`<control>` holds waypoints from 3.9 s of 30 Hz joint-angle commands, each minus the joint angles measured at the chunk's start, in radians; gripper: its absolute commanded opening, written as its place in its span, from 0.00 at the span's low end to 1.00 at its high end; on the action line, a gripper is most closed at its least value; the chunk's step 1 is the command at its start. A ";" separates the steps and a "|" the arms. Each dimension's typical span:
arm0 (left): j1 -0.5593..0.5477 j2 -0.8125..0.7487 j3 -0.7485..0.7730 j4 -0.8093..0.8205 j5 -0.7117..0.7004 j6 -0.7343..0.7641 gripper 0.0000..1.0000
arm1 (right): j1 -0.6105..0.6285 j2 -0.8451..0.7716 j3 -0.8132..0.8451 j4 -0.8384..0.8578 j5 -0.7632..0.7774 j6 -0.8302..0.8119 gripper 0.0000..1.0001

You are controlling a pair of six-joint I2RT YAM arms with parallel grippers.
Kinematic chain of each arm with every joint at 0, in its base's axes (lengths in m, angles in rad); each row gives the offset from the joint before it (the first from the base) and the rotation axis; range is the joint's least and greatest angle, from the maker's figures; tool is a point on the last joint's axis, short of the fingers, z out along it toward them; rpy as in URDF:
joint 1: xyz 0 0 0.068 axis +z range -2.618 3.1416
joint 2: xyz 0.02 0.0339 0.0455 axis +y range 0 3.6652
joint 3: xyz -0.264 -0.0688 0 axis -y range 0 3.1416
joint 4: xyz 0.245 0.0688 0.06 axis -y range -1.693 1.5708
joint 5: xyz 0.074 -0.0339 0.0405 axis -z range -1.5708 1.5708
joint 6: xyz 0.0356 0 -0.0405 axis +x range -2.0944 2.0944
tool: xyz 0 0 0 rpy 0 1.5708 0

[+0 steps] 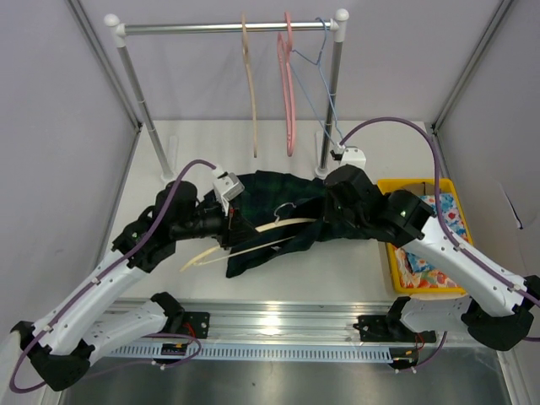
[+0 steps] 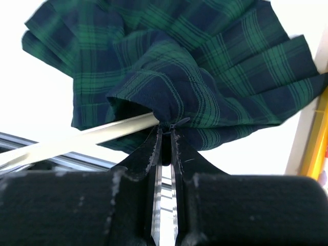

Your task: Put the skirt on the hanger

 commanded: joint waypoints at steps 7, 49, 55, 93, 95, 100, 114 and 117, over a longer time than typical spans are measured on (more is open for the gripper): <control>-0.020 -0.036 0.073 -0.028 -0.055 0.059 0.00 | 0.009 0.018 0.048 0.015 -0.018 -0.021 0.00; -0.023 0.131 -0.104 0.399 0.031 -0.128 0.00 | 0.056 -0.251 -0.434 0.451 -0.093 -0.194 0.51; -0.023 0.159 -0.101 0.403 0.034 -0.125 0.00 | 0.087 -0.280 -0.470 0.544 -0.072 -0.292 0.56; -0.023 0.234 -0.108 0.448 0.063 -0.152 0.00 | 0.110 -0.191 -0.434 0.719 0.034 -0.071 0.56; -0.024 0.229 -0.113 0.451 0.065 -0.154 0.00 | 0.110 -0.185 -0.429 0.716 0.039 -0.071 0.56; -0.023 0.234 -0.112 0.452 0.062 -0.155 0.00 | 0.111 -0.159 -0.438 0.705 0.043 -0.039 0.49; -0.024 0.246 -0.104 0.463 0.062 -0.169 0.00 | 0.122 -0.131 -0.483 0.725 0.103 0.002 0.40; -0.026 0.255 -0.102 0.464 0.065 -0.171 0.00 | 0.125 -0.127 -0.489 0.728 0.117 0.004 0.38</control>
